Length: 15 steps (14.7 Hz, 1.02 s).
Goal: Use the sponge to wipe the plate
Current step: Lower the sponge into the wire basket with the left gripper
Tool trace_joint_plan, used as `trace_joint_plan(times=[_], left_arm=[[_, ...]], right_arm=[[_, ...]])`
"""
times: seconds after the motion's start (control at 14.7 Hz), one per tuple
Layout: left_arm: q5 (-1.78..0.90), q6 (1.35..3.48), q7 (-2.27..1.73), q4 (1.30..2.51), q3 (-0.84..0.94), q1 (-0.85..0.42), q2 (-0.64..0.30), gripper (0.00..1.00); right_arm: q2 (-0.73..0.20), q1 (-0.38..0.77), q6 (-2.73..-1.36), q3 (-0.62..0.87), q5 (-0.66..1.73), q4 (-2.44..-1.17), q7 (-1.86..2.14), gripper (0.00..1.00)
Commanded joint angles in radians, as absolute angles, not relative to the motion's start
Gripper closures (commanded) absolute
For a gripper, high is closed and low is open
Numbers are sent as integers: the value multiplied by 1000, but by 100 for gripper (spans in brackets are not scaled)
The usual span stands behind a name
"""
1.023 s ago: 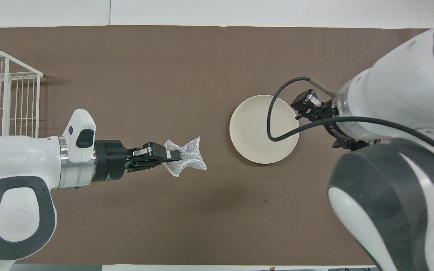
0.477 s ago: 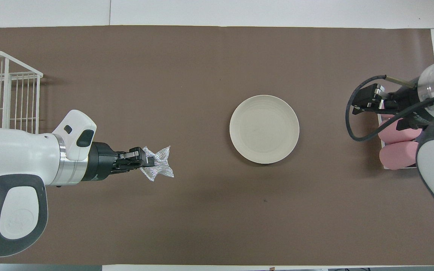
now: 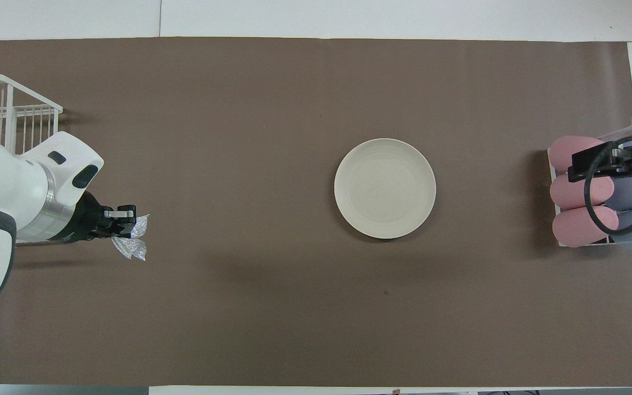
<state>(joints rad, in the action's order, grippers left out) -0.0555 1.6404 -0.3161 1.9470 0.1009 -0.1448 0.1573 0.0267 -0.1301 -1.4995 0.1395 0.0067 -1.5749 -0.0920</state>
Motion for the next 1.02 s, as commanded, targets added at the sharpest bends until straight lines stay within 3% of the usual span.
trace_joint_plan(times=[0.0, 0.34, 0.95], left_arm=[[99, 1496, -333, 1798, 109, -150, 60, 100], [462, 1348, -336, 1697, 118, -199, -75, 100], [1061, 1374, -333, 1694, 123, -207, -265, 100]], right_arm=[[18, -38, -1502, 35, 11, -1565, -49, 0], [28, 24, -1437, -64, 11, -1560, 26, 0], [41, 23, -1465, -72, 12, -1606, 18, 0]])
